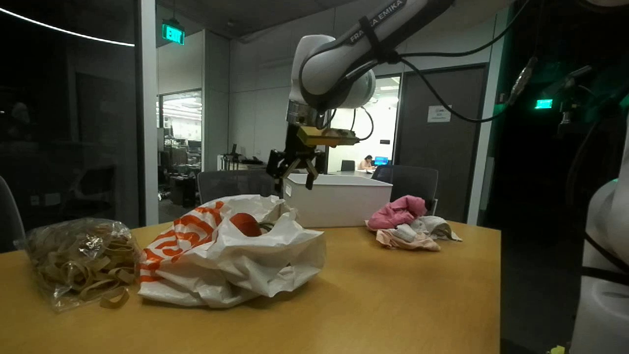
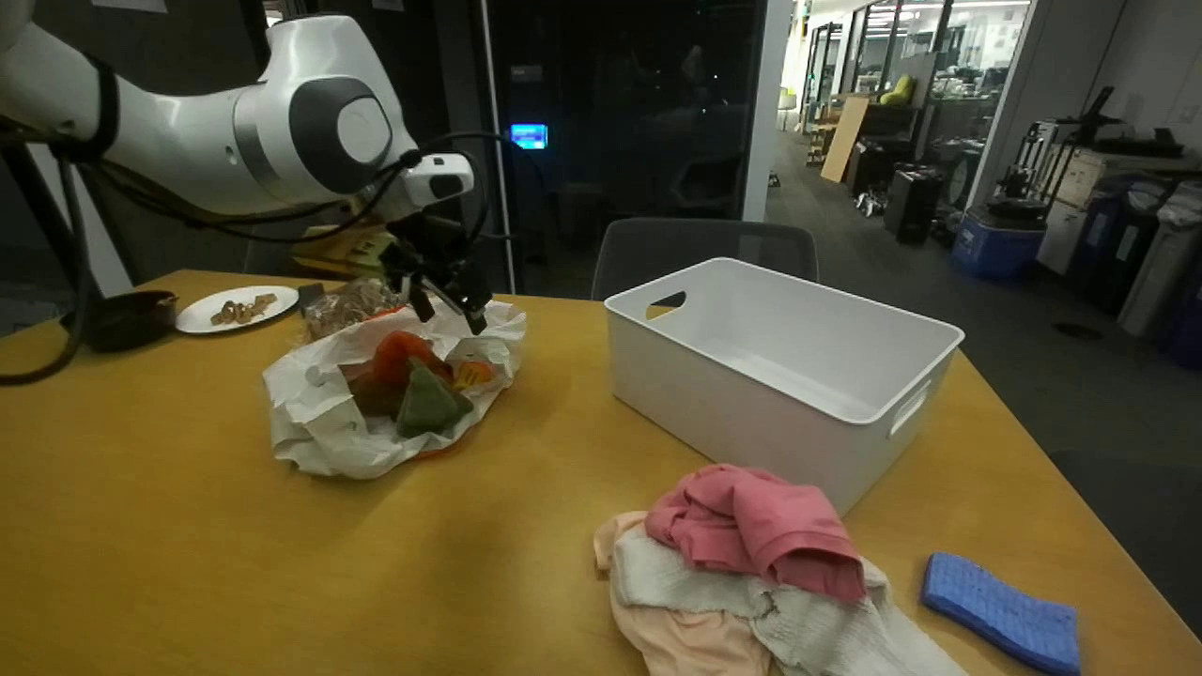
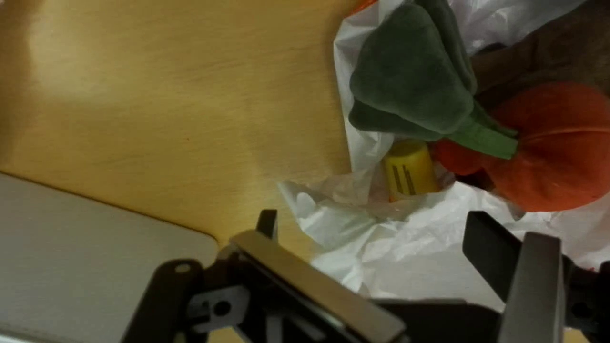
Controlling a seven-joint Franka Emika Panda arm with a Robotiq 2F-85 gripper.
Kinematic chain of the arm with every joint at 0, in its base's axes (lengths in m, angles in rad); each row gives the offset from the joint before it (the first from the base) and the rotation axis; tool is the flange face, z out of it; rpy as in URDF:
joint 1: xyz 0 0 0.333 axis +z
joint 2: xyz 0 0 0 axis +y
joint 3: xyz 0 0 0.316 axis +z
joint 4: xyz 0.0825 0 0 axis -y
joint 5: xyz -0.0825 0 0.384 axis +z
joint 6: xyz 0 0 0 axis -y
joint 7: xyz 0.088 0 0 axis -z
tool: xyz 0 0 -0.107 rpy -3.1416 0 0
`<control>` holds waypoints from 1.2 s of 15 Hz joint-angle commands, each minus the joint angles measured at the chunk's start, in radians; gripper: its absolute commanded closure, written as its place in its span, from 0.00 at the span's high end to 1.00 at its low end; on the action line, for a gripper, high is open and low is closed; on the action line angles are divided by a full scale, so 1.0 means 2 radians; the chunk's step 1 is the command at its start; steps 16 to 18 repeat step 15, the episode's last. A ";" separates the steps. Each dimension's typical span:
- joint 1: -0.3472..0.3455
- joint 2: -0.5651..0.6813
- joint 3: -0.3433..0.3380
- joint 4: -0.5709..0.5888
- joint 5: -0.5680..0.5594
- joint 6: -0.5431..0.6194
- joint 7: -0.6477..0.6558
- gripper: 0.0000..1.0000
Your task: Pick up the brown toy, small red toy, yellow container with an orange lid, orange toy, big red toy one by one and put them into the plastic bag
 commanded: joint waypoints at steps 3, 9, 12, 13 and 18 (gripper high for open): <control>0.003 -0.067 0.001 -0.053 0.109 -0.037 -0.051 1.00; 0.003 -0.108 0.004 -0.089 0.159 -0.046 -0.065 1.00; -0.002 -0.091 0.009 -0.078 0.147 -0.049 -0.054 1.00; -0.002 -0.093 0.009 -0.081 0.147 -0.049 -0.054 1.00; -0.002 -0.094 0.009 -0.082 0.147 -0.048 -0.054 1.00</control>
